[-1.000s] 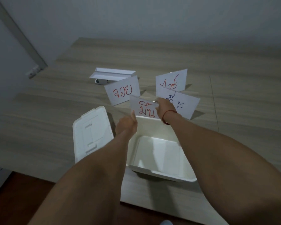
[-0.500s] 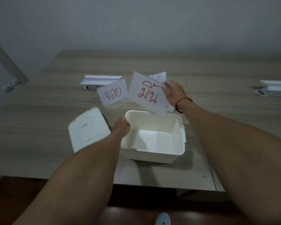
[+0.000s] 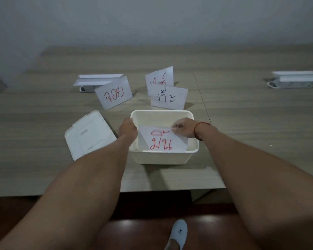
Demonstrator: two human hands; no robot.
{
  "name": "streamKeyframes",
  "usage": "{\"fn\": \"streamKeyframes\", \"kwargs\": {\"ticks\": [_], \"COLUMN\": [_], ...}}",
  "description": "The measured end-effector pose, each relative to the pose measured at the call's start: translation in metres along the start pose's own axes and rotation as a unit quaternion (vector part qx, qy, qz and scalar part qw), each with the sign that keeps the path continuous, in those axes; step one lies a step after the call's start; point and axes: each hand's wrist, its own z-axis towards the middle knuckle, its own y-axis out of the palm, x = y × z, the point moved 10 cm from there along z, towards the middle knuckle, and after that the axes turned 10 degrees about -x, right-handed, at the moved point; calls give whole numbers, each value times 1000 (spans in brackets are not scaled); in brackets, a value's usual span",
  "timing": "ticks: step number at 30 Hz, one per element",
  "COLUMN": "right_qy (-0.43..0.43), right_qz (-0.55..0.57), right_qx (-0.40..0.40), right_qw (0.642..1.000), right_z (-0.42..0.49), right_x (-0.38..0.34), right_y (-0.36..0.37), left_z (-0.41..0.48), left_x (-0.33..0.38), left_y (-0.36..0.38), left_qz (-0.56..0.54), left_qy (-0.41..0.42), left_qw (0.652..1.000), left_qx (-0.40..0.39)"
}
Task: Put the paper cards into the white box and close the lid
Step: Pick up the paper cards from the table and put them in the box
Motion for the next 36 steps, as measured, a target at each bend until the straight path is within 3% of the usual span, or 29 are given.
{"fn": "streamKeyframes", "kwargs": {"ticks": [3,8,10,14,21,29,36], "right_qy": [30,64,68,53,56,72,151], "right_qz": [-26,27,37,5,20,-45,54], "right_qx": [-103,-176,-142,24,211,250,230], "right_qw": [994,982,987,998,976,964,960], "right_z": [-3,-11,-6,17,56,135,179], "right_x": [2,-3,-5,-8,-7,-15,-9], "right_y": [33,40,29,-20,-100,-147,-152], "left_z": [1,4,6,17,54,106,116], "left_x": [0,0,3,8,32,55,67], "left_y": [1,1,0,0,2,-2,-1], "left_qz": [8,1,7,16,81,110,134], "left_qy": [-4,-3,3,6,7,-23,-31], "left_qw": [1000,1000,1000,1000,997,993,990], "left_qx": [3,3,4,6,14,46,40]}}
